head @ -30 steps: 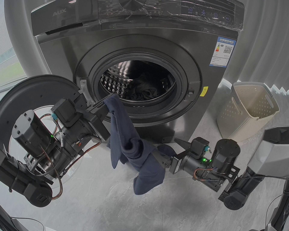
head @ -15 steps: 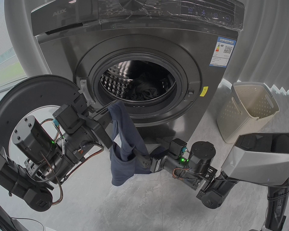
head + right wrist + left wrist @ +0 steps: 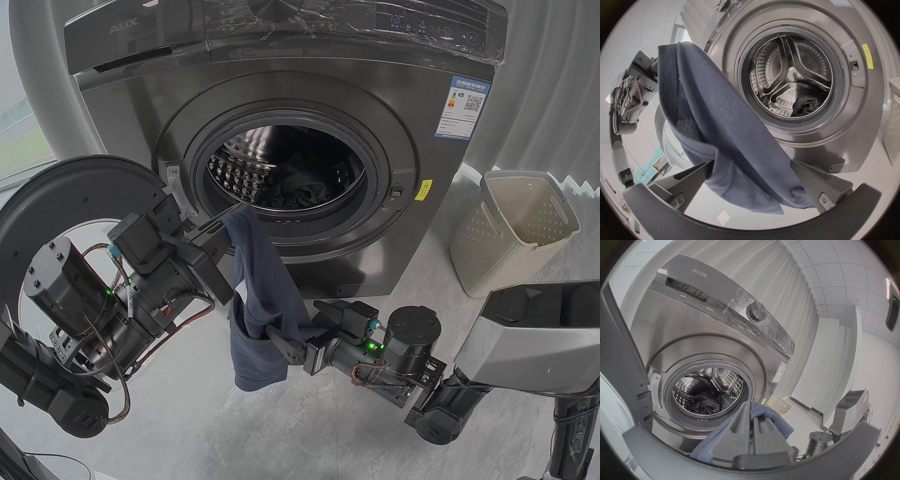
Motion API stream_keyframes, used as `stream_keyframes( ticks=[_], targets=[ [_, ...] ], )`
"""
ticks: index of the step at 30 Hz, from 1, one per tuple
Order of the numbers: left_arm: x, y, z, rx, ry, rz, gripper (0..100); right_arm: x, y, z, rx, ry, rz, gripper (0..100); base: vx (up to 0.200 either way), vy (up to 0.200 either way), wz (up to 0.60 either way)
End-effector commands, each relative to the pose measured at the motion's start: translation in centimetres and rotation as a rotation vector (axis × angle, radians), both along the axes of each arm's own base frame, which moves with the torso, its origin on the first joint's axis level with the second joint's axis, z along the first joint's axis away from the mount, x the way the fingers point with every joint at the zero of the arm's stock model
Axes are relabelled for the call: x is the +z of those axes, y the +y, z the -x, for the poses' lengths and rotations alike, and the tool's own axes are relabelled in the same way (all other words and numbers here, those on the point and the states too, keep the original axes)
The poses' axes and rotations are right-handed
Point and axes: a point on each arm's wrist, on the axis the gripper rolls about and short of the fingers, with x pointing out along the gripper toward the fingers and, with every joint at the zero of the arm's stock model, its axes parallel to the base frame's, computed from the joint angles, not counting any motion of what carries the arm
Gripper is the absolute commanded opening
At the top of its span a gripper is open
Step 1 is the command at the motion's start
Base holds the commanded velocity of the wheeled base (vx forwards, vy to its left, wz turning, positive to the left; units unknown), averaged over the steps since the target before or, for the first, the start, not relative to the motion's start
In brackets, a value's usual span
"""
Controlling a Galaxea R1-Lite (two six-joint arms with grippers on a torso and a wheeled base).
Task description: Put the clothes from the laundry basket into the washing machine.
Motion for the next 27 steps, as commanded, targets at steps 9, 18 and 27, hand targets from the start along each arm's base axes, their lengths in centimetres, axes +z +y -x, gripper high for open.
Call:
stream_keyframes(
  ticks=[9,18,27],
  targets=[
    [0.3,0.1,-0.3,0.01,-0.007,0.011,0,0.6,-2.5,4.8,0.049,0.077,0.066,100,0.0,0.0,0.0],
    [0.6,-0.1,-0.1,-0.001,-0.018,0.016,0,-3.0,-1.4,2.2,0.016,0.107,0.114,100,0.0,0.0,0.0],
    [2.1,0.5,1.1,-0.024,-0.068,0.044,0,-4.3,1.7,-3.1,-0.018,-0.001,0.036,100,0.0,0.0,0.0]
  ],
)
